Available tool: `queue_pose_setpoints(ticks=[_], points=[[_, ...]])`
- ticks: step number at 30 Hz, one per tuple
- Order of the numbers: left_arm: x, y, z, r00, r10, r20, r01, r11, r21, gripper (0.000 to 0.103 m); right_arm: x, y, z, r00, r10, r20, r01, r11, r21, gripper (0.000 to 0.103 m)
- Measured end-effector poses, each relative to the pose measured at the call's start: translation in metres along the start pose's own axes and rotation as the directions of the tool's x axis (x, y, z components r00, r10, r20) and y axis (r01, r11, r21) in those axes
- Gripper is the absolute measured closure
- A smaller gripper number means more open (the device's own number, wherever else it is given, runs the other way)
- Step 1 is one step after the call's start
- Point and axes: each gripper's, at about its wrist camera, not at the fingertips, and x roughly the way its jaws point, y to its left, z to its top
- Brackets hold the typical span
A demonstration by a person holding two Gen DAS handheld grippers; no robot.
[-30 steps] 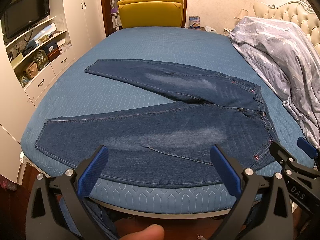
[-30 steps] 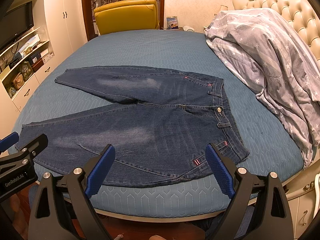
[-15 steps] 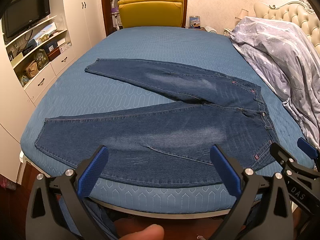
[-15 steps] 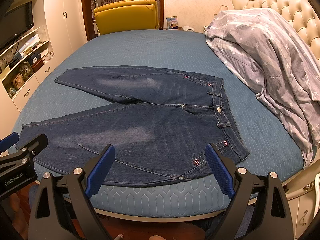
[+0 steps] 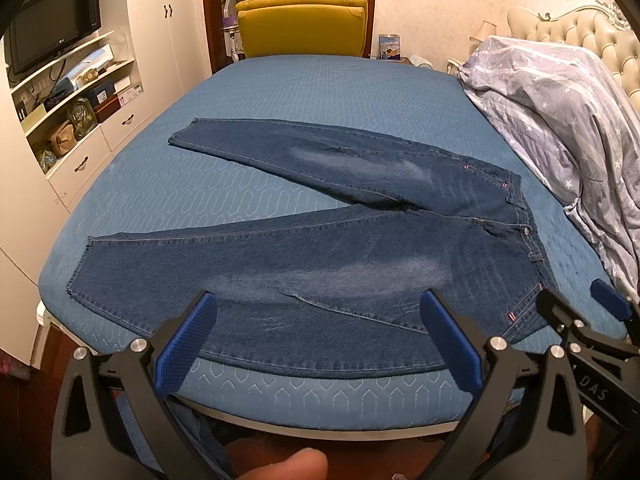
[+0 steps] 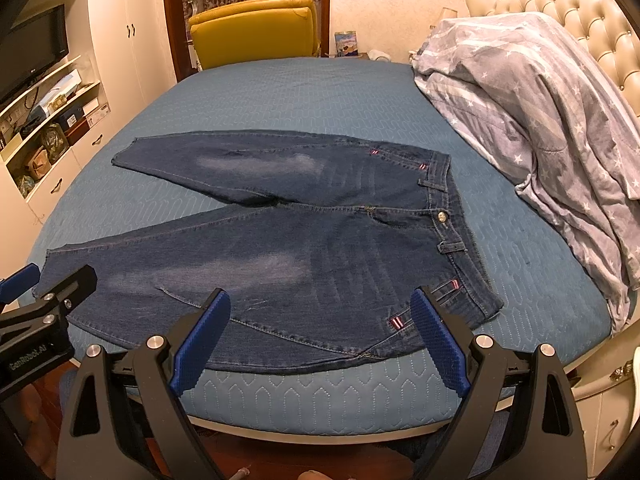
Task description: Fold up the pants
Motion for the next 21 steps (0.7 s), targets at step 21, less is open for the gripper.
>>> queue_pose_setpoints(ticks=[21], points=[[0.105,0.046,0.019,0.987,-0.12,-0.103,0.104,0.983,-0.152,0.001,0.308,-0.244,0.195,0.95,-0.055,-0.309,0.054,0.998,-0.011,0.015]])
